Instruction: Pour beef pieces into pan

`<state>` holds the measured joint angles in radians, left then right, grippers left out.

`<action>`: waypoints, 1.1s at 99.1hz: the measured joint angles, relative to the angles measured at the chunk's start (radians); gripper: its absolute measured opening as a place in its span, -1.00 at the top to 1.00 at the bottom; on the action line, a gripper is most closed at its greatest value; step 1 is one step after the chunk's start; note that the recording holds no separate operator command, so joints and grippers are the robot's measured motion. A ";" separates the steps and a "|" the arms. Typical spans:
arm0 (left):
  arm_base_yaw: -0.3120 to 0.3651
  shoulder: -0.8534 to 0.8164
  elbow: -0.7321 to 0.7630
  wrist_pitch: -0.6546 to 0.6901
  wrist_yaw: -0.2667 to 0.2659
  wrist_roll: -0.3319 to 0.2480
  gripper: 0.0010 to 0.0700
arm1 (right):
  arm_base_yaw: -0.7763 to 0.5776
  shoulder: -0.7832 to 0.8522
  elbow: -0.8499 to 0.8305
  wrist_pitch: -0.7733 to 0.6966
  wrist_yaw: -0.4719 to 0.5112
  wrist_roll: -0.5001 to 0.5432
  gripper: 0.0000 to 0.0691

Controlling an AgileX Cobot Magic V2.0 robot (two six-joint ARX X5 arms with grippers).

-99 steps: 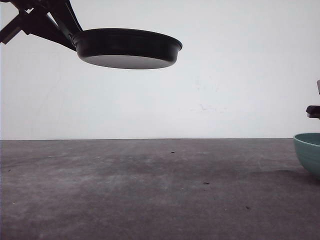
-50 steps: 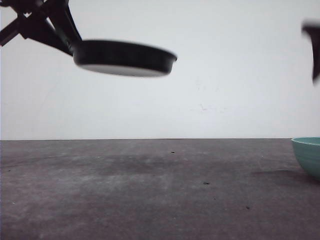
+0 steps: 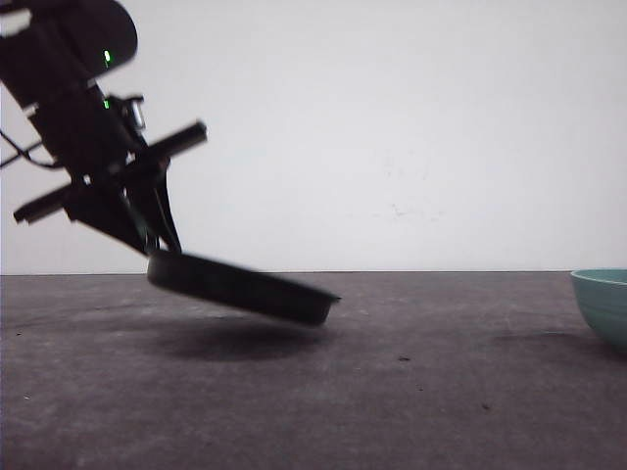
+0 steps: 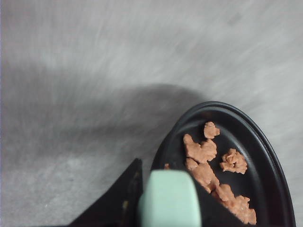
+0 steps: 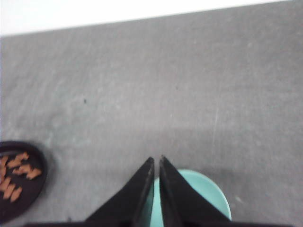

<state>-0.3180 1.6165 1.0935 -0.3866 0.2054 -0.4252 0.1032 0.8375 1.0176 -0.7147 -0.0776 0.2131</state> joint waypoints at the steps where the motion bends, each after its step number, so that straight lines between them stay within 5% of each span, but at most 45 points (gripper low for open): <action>1: 0.000 0.003 0.000 0.000 0.000 0.002 0.89 | 0.000 -0.002 0.000 -0.006 0.000 -0.002 0.95; 31: 0.000 0.036 0.005 -0.015 -0.042 0.026 0.85 | 0.000 -0.065 0.000 -0.082 0.053 -0.057 0.95; 38: 0.000 0.036 0.008 -0.042 -0.054 0.028 0.60 | 0.000 -0.072 0.000 -0.082 0.053 -0.060 0.95; 51: 0.003 0.039 0.008 -0.058 -0.058 0.035 -0.16 | 0.000 -0.074 0.000 -0.080 0.052 -0.060 0.95; 77: 0.005 0.019 0.008 -0.092 -0.053 0.037 -0.74 | 0.000 -0.073 0.000 -0.044 0.051 -0.060 0.95; 101: 0.032 -0.226 0.008 -0.016 -0.085 0.037 -0.80 | 0.000 -0.073 0.000 0.019 0.052 -0.091 0.95; 109: 0.039 -0.318 0.008 0.003 -0.131 0.038 -0.44 | 0.000 -0.074 0.000 0.049 0.051 -0.125 0.95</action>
<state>-0.2787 1.2987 1.1015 -0.3840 0.0746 -0.3870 0.1028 0.7639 1.0176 -0.6659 -0.0261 0.0879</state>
